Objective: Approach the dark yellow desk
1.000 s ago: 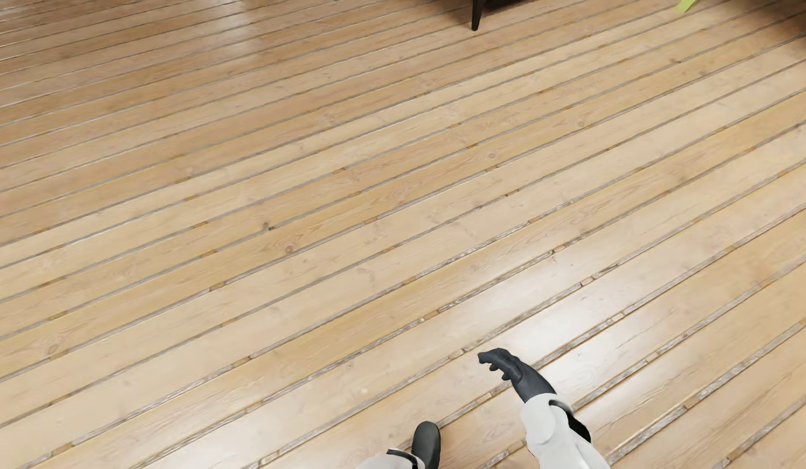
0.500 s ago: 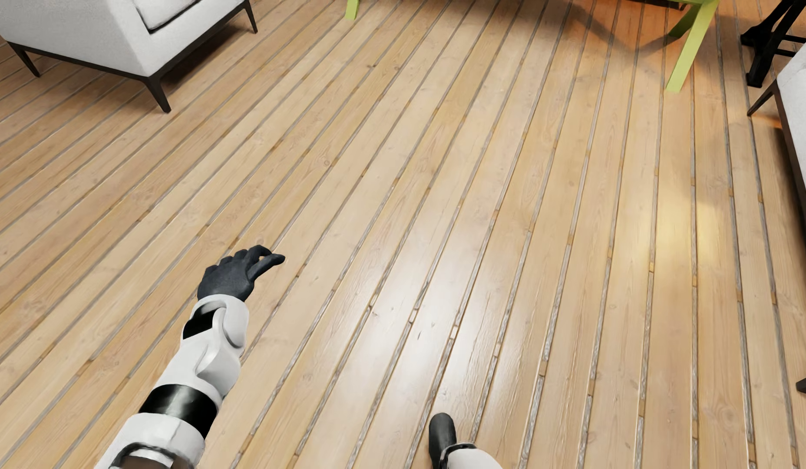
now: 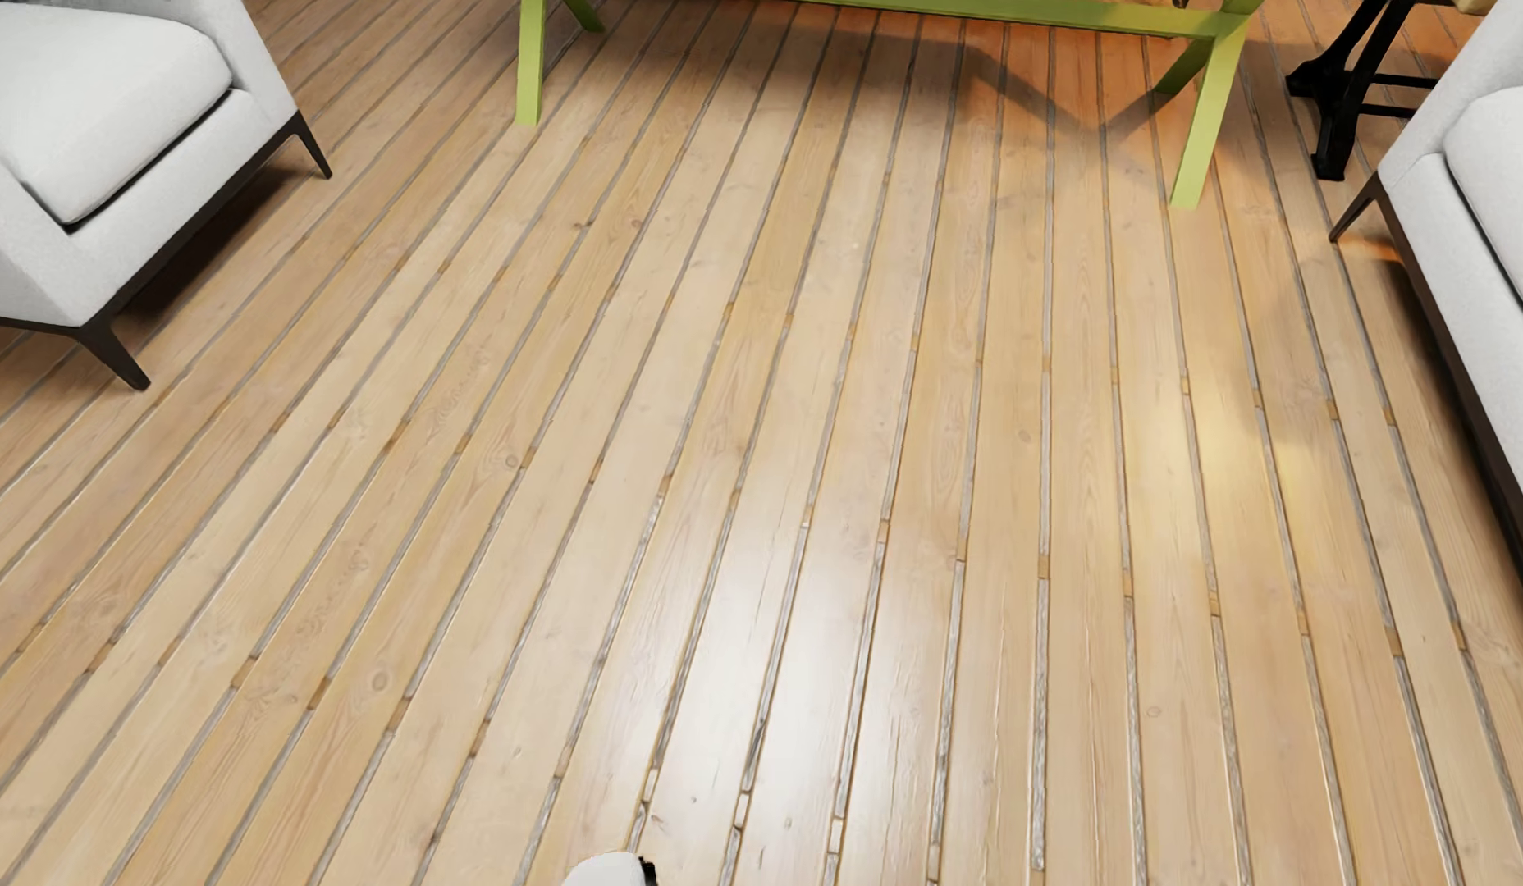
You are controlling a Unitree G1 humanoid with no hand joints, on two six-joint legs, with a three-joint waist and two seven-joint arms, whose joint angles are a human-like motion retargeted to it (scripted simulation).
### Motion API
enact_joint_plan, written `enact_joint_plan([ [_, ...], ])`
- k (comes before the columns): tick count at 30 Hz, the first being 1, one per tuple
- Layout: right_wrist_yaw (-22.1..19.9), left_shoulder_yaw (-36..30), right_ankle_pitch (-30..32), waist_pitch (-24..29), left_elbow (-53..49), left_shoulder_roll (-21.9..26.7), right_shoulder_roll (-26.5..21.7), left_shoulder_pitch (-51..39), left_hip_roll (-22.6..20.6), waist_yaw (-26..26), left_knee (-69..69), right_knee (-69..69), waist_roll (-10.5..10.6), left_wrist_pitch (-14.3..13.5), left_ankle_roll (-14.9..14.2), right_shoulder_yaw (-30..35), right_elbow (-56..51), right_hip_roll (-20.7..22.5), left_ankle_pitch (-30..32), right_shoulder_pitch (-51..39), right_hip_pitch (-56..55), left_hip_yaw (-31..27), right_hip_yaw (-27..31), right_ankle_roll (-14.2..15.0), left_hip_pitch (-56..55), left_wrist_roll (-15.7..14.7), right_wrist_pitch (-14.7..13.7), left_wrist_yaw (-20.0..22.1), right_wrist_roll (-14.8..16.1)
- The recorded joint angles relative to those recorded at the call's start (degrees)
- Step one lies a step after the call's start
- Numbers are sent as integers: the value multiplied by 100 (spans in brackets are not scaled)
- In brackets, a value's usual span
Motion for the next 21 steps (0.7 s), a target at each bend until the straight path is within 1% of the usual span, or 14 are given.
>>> enact_joint_plan([
  [2,-34,107,-333,-58,-88,61,-214,817,-147,173,-1917,32,19,-128,183,289,-37,51,30,-303,244,276,261,46,-214,-171,-326,-247,-29],
  [3,-31,316,-474,-108,-214,97,-300,1233,-281,239,-3274,-30,33,-150,152,381,-144,62,141,-375,411,410,340,63,-113,-314,-470,-149,-32],
  [5,-113,810,-714,-226,-406,-72,-483,1900,-530,326,-5636,-168,37,-84,-157,512,-314,18,655,-462,803,714,467,106,377,-583,-553,258,77],
  [6,-137,921,-798,-268,-410,-183,-580,2129,-587,359,-5676,-36,20,-23,618,533,-372,-71,1048,-475,943,880,496,154,537,-619,-540,328,155],
  [7,-193,934,-747,-276,-349,-290,-662,2191,-695,388,-5427,435,-26,14,1026,447,-425,-221,1028,-467,929,976,468,194,595,-602,-444,298,243],
  [8,-375,872,-386,-252,-189,-350,-617,2090,-820,411,-5058,1277,-105,107,1044,218,-454,-378,706,-378,741,973,398,270,664,-521,-316,243,387],
  [10,-675,388,1122,-193,4,-326,-421,1693,-1003,443,-4414,3316,-258,170,1017,-114,-246,-575,40,-184,43,1018,514,1278,922,-44,-44,-236,666],
  [11,-425,256,1745,-169,-137,-292,-510,1493,-1057,460,-4311,4252,-320,41,1028,108,-68,-579,-232,-185,-382,1127,697,1384,1163,98,61,-449,532],
  [12,70,358,1908,-144,-303,-290,-726,1263,-1120,476,-4259,5041,-395,-97,1018,476,98,-701,-450,-199,-811,1241,773,1471,1418,125,72,-309,246],
  [13,512,605,1722,-122,-519,-326,-844,1038,-1211,466,-4227,5561,-485,-170,995,676,192,-1041,-640,-194,-1230,1293,699,1243,1656,14,29,131,33],
  [14,660,937,1662,-111,-610,-379,-788,764,-1312,419,-4240,5745,-575,-271,958,609,230,-1438,-799,-100,-1593,1252,510,866,1887,-156,92,722,16],
  [16,440,1120,1369,-111,-682,-472,-584,49,-1512,248,-4247,5158,-716,-277,870,189,248,-2040,-1095,108,-2058,1023,6,577,2256,-222,310,1362,255],
  [19,248,564,1153,-169,-1031,-350,-563,-1042,-1743,2,-4295,2588,-835,-623,754,-110,304,-2322,-1509,322,-2292,603,-760,454,2627,35,336,1044,396],
  [21,253,313,1509,-246,-1374,-269,-548,-1559,-1836,-77,-4458,234,-862,-916,674,-252,398,-2149,-1728,418,-2100,285,-702,732,2891,104,409,855,442],
])
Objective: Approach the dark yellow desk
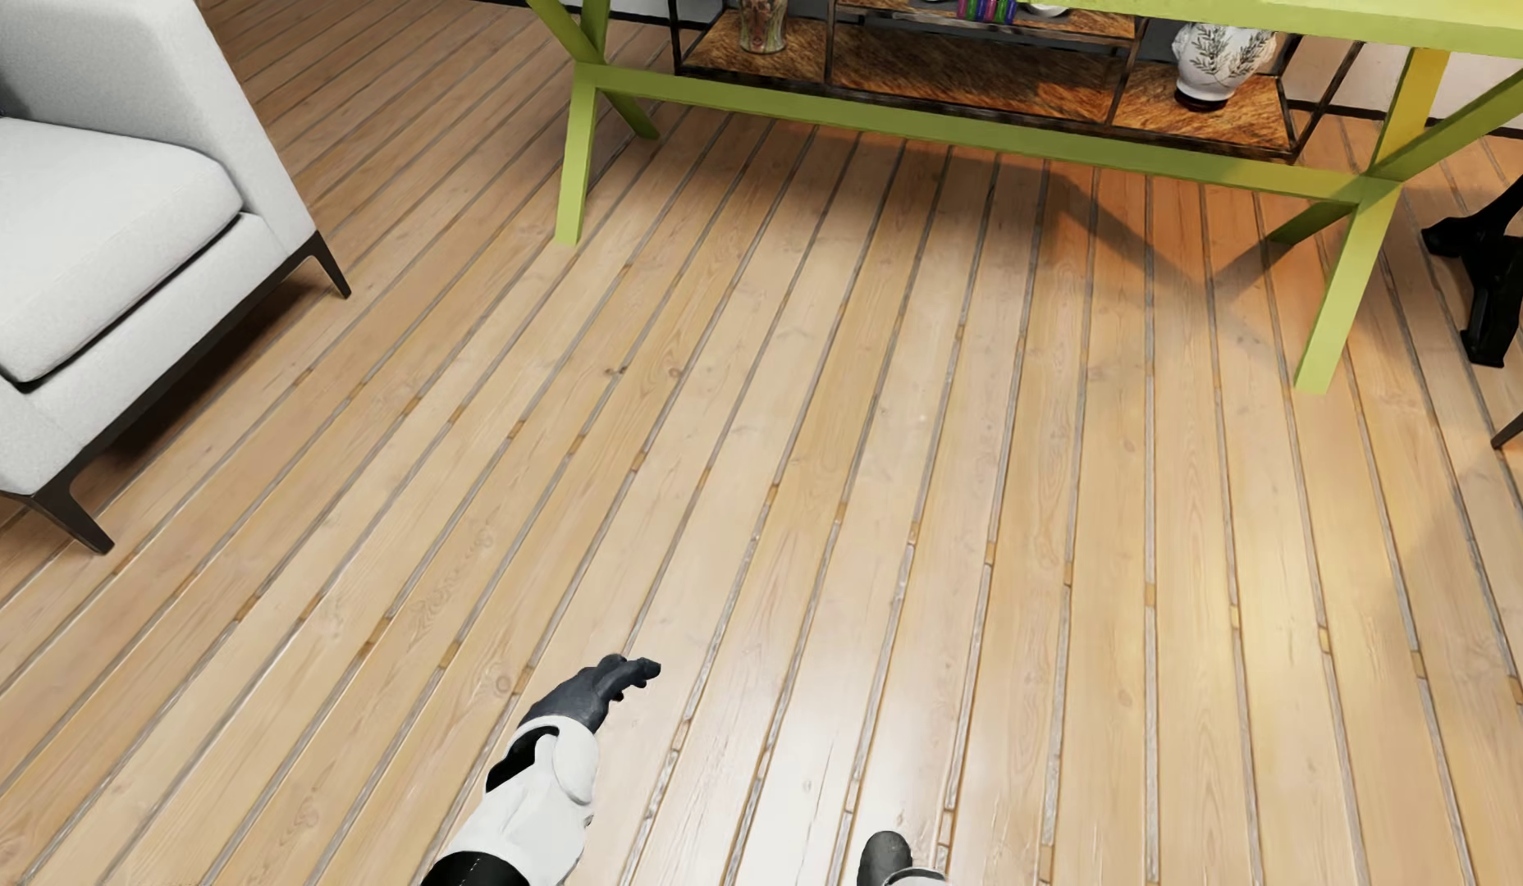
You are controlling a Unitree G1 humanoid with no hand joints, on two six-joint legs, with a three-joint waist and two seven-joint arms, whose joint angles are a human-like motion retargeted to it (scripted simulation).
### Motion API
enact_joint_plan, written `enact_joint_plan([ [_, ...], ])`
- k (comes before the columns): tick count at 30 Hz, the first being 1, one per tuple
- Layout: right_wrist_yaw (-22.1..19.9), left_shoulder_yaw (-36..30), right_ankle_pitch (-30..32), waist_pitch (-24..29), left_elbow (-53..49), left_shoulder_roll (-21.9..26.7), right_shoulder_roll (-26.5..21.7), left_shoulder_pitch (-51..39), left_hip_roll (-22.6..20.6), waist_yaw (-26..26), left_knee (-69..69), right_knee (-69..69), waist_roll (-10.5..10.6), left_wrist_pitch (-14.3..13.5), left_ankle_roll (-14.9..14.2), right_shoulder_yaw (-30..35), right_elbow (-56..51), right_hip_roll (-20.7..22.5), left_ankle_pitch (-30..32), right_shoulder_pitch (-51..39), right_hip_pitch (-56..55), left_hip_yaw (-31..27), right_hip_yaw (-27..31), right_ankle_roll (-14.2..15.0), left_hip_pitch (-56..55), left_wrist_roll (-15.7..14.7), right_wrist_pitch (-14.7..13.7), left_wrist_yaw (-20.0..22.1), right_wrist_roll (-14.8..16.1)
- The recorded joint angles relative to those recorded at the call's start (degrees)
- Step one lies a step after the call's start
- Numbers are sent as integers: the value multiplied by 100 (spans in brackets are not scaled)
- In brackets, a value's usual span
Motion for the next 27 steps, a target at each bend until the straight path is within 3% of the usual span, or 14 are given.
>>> enact_joint_plan([
  [1,17,-54,108,-35,-165,18,-1,-173,-12,-26,-53,-836,-8,-71,-53,-7,61,55,-104,46,170,-142,261,-250,142,20,12,17,-29],
  [3,139,-73,638,-56,-448,41,22,-253,117,-20,31,-918,-12,-100,-225,76,221,-46,-322,74,482,-328,-173,-465,460,70,49,187,-136],
  [5,133,102,154,-10,-626,23,88,34,490,-39,605,-191,69,-89,-441,115,335,95,-181,-56,595,-387,-369,-758,593,-90,138,522,-239],
  [8,-49,162,-543,76,-419,158,343,849,1118,-33,2392,67,242,71,-499,169,213,634,1465,-349,1154,-611,-666,-821,81,-309,9,447,-274],
  [10,-167,-131,-793,174,44,380,549,1250,1621,-45,4151,-165,436,331,-615,194,-20,1098,2772,-503,1692,-884,-883,-925,-839,-255,-268,-108,-156],
  [11,-286,-201,-976,235,357,384,592,1413,1861,-22,4814,-106,547,550,-661,237,-145,1253,2911,-665,1848,-969,-936,-958,-1303,-271,-273,-239,-109],
  [13,-533,-183,-1306,308,1178,115,478,1713,1963,78,5363,92,710,1077,-521,402,-100,1423,2305,-985,1982,-839,-809,-978,-2071,-466,-382,-277,-144],
  [15,-423,-618,-1523,310,1557,45,343,2175,2111,217,4843,88,778,1141,-331,736,104,1563,1972,-1415,2157,-241,-548,-940,-2521,-282,-377,-899,-361],
  [17,-201,-638,-1720,243,1289,128,256,2749,1999,349,3481,22,812,793,-263,1100,153,1664,1660,-1785,2295,345,-306,-865,-2759,-319,-485,-1278,-470],
  [20,-233,296,-2004,65,706,-19,318,3509,1517,482,196,-222,863,746,-527,1351,-92,1835,2025,-1980,2541,501,-40,-762,-2647,-822,-756,-730,-352],
  [21,-318,498,-2061,-3,598,-135,331,3636,1470,504,-819,-345,889,773,-226,1360,-144,1863,2488,-1990,2646,617,41,-719,-2472,-866,-759,-503,-299],
  [23,-464,485,-2202,-77,662,-321,335,3592,1548,531,-1011,-186,896,954,396,1309,-115,1809,2813,-1982,2722,981,265,-619,-2265,-694,-680,-379,-200],
  [25,-646,-42,-2017,-63,1039,-250,354,3015,1439,516,-583,571,748,1028,273,1078,56,1539,2370,-1790,2626,1036,254,-537,-2161,-251,-420,-842,-34],
  [27,-178,-604,-1092,-34,1069,14,217,2340,1334,466,-248,1836,656,886,316,1123,337,1269,1963,-1587,2181,1183,458,-168,-1961,221,-212,-1392,-126],
])
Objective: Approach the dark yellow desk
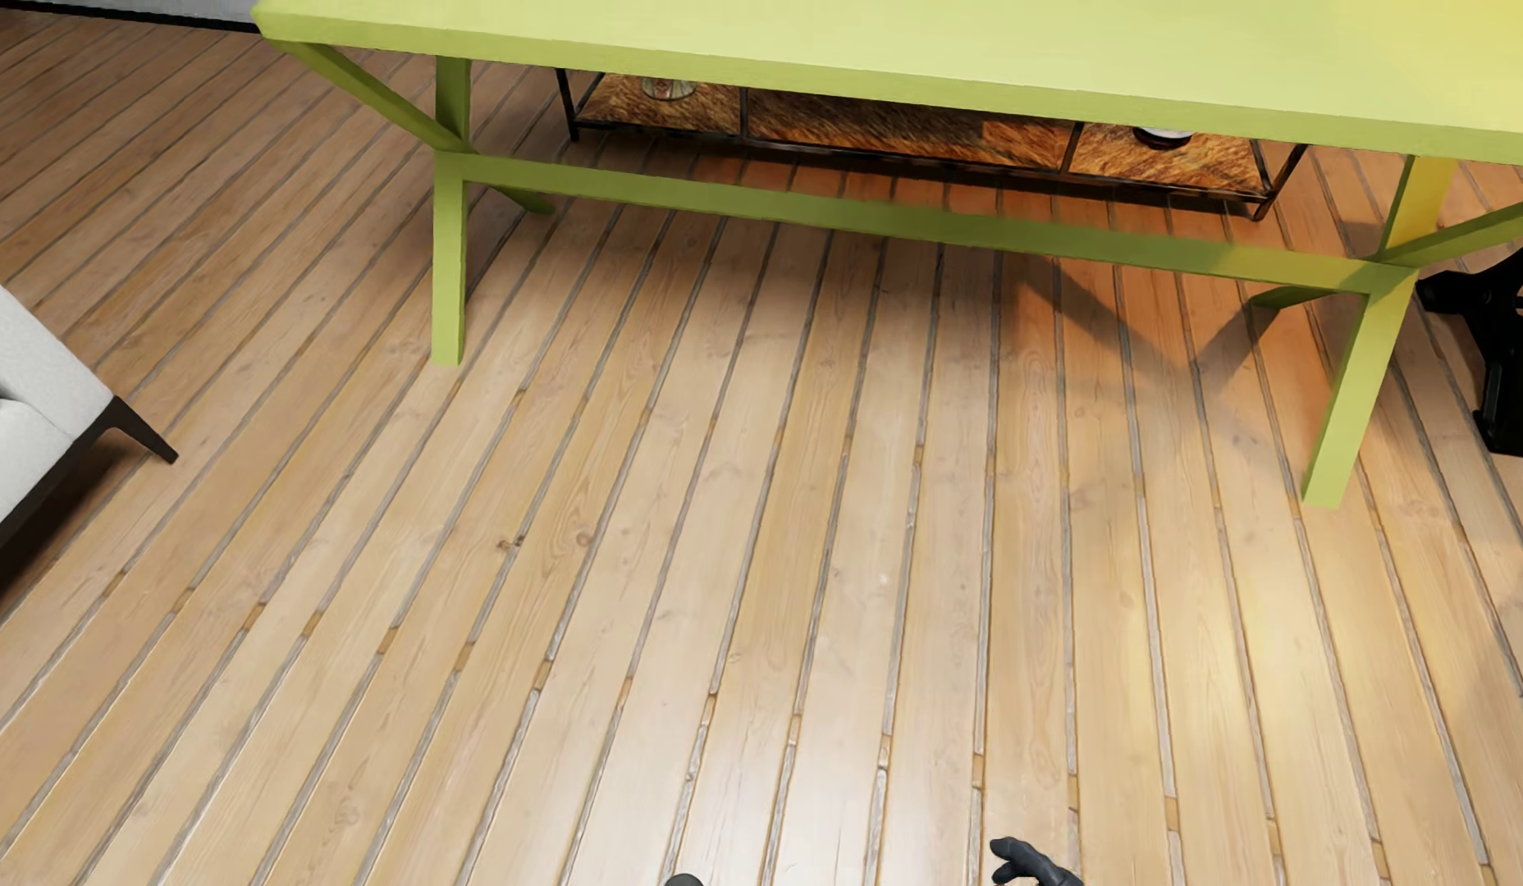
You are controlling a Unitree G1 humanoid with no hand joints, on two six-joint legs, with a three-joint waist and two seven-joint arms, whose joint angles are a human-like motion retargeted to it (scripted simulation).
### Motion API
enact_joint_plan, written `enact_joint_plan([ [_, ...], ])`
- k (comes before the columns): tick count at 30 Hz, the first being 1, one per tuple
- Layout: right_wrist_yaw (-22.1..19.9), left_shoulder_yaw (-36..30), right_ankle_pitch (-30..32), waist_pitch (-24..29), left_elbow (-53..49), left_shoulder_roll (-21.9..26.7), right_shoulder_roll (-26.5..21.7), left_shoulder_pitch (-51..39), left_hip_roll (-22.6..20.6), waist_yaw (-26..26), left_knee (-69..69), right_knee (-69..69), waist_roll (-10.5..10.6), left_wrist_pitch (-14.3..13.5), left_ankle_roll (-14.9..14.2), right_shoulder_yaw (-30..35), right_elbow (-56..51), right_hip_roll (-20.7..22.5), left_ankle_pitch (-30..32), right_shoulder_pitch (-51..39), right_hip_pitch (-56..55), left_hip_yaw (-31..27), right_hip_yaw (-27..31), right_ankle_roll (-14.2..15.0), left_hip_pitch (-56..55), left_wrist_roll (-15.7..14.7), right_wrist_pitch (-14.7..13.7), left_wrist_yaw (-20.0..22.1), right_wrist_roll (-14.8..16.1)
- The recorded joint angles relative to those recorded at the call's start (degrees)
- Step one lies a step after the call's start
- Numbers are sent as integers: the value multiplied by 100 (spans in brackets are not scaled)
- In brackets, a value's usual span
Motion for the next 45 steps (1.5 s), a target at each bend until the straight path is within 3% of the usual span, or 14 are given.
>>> enact_joint_plan([
  [2,527,152,801,27,-346,139,-331,-497,-105,-38,119,1591,-101,-217,-15,-78,179,-152,-368,41,-710,293,546,651,346,67,127,539,-181],
  [5,-448,832,581,70,-638,297,-324,-1283,-187,-93,153,2715,-312,-345,-174,-796,82,-766,-720,273,-1682,572,523,467,810,-354,280,1849,41],
  [9,-39,705,92,58,-885,827,-397,-2351,-263,-342,218,551,-450,-499,-397,-936,-159,-1081,-1078,689,-2090,482,264,225,1160,-415,33,1598,229],
  [11,-54,444,755,9,-979,985,-292,-2764,-287,-403,10,-1523,-487,-603,-504,-1044,-253,-998,-1135,914,-1623,297,93,197,1367,-351,63,1572,273],
  [13,-129,206,505,-11,-1009,1014,-148,-3020,-209,-401,200,-1792,-511,-576,-631,-1045,-109,-1025,-1237,1049,-1256,72,-310,-136,1401,-314,174,1533,218],
  [17,425,490,355,59,-1529,618,-12,-2481,373,-386,1525,-2090,-380,-699,-954,-700,119,-716,-1027,904,-820,-500,-892,-301,734,-627,247,1869,-142],
  [21,-163,-140,108,160,-1006,575,186,-1825,682,-437,3211,-2146,-141,-863,-1780,-779,-410,-446,-255,894,-587,-1578,-1478,-390,-489,-138,-62,1243,-73],
  [22,-219,138,73,165,-628,424,151,-1616,766,-448,3234,-2139,-74,-641,-1747,-740,-476,-398,-528,842,-554,-1660,-1536,-389,-568,-279,-90,1646,-86],
  [24,-199,1227,71,137,46,-10,6,-1143,850,-437,2436,-2260,25,-126,-1425,-650,-630,-317,-859,732,-456,-1558,-1530,-372,-310,-1181,-139,2321,-110],
  [26,-230,1508,136,67,269,-151,-165,-615,799,-407,1242,-2504,91,217,-1127,-675,-749,-289,-1027,657,-320,-1155,-1429,-325,346,-1543,-324,1984,-65],
  [29,-388,550,233,-31,161,196,-232,115,685,-317,99,-2740,143,-246,-1044,-900,-911,-346,-1091,614,-170,-583,-1264,-240,1128,-926,-414,769,138],
  [32,-513,174,222,-74,30,279,-47,318,431,-268,-346,-2751,89,-116,-1025,-1094,-705,-573,-942,663,-96,-463,-1275,-145,1396,-590,-279,552,260],
  [39,391,76,53,-77,-446,167,24,-614,-51,-177,-342,-2519,-23,-221,-885,-718,269,-1087,-1040,760,187,-763,-1607,38,1558,-435,237,976,-346],
  [45,153,25,30,-79,-1181,-20,112,-1181,-210,-250,-350,-2479,-117,-628,-814,-713,-71,-1247,-1066,792,270,-792,-1636,106,1634,-480,-45,1428,-295],
])
